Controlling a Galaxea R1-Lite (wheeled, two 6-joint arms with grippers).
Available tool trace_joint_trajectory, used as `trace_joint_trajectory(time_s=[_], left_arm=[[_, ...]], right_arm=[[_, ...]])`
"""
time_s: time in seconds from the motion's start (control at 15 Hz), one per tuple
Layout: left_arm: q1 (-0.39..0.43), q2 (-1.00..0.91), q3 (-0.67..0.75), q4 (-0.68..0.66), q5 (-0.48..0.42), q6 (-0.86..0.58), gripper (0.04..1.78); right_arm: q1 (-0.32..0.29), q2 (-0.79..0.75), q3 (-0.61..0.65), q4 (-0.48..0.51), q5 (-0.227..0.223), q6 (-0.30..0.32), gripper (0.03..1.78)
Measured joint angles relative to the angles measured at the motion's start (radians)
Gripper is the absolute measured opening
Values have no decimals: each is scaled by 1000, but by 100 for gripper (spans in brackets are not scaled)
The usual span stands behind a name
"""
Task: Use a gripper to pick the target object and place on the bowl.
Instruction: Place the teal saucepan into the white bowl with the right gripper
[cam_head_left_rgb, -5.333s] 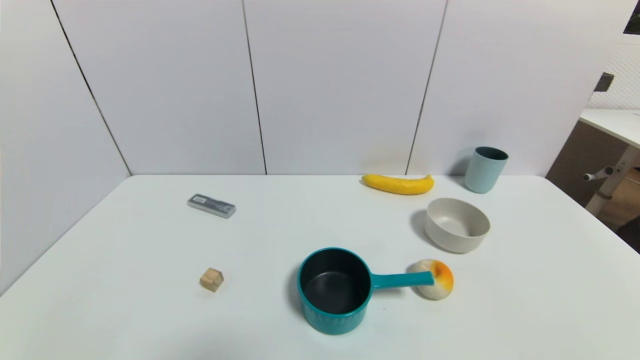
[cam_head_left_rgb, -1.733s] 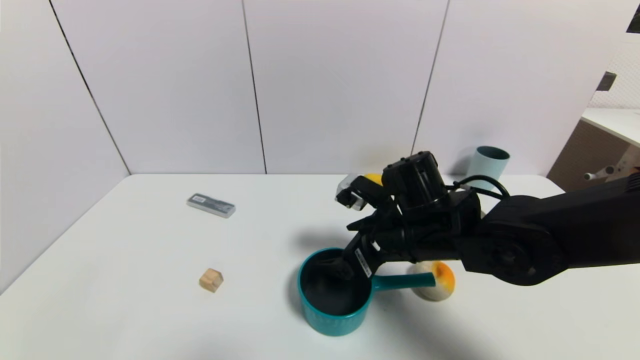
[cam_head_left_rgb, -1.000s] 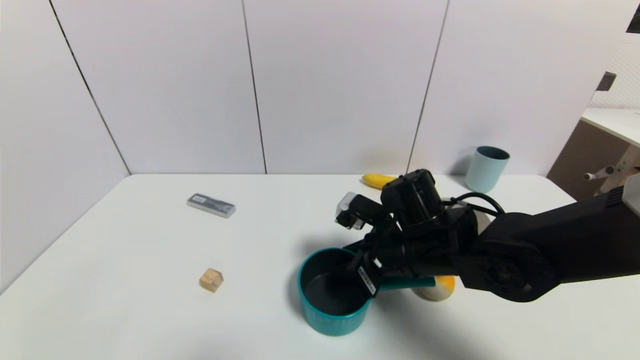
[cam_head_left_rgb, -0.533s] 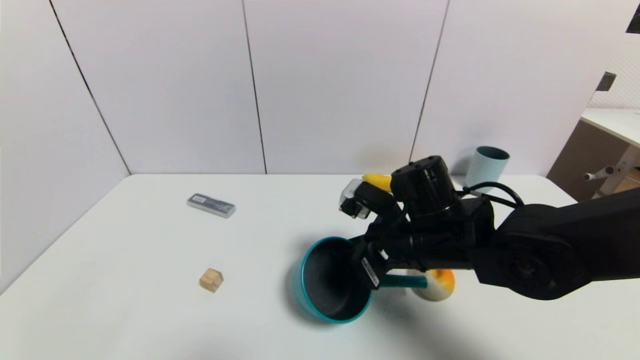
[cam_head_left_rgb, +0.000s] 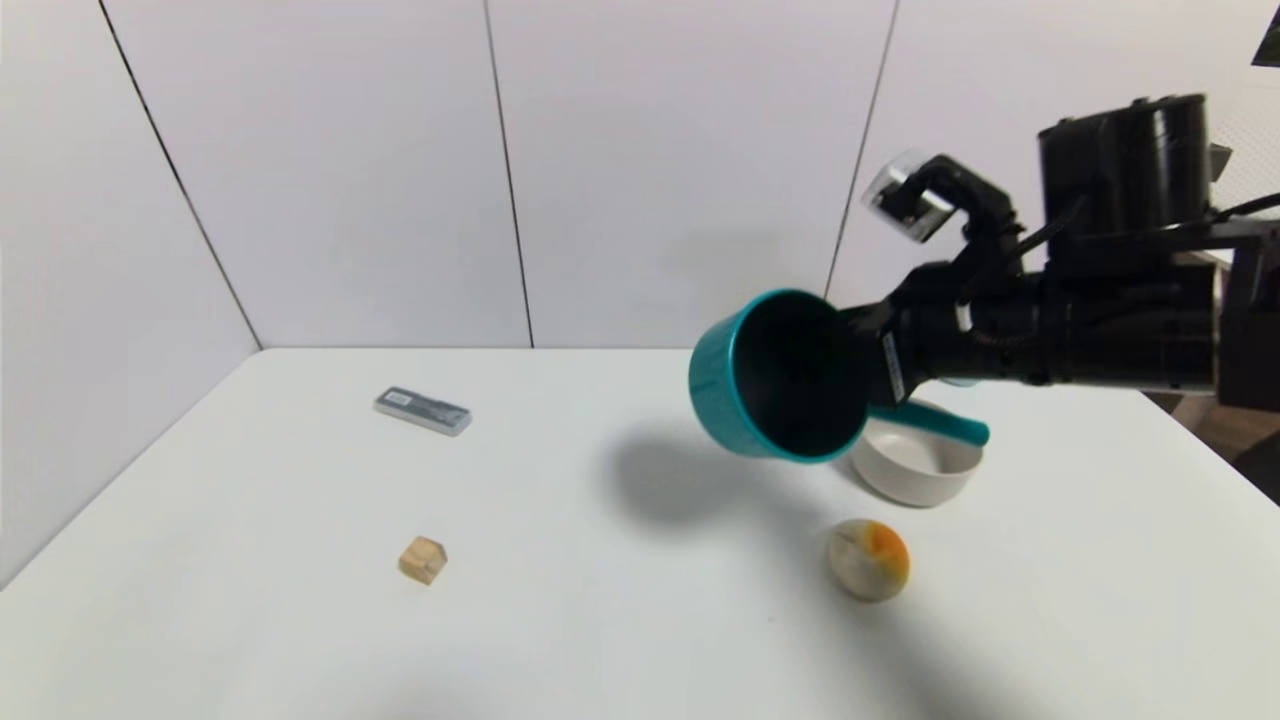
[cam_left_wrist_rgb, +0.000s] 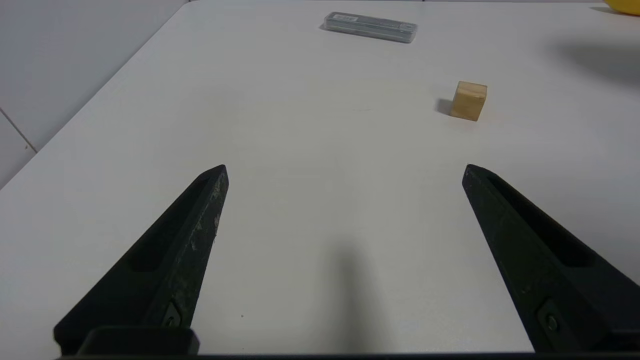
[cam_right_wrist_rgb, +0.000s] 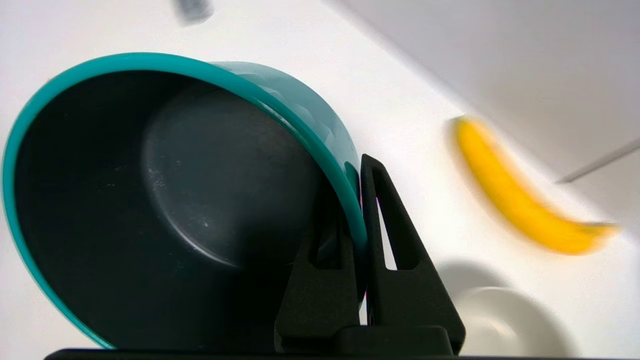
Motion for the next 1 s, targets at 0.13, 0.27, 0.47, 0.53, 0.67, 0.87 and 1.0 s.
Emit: trace_joint_trajectory(time_s=[0.13,0.27,0.47,0.53,0.67,0.87,1.0], left_arm=[[0,0,0,0,-1,0,169],[0,0,0,0,0,-1,169],[0,0,0,0,0,0,169],[0,0,0,0,0,0,169],[-1,0,0,0,0,0,169],[0,0,0,0,0,0,169],[0,0,0,0,0,0,169]], right_arm=[[-98,-5,-53,12,2,-54,12],[-197,2,-83,14,37,-150,12],[-353,27,-96,56,172,-319,12],[-397,40,-96,93,217,-392,12],[-454,66,-89,167,272,-526,12],[-477,97,-51,191,302,-579,12],[-480,117,-27,189,303,-587,12]])
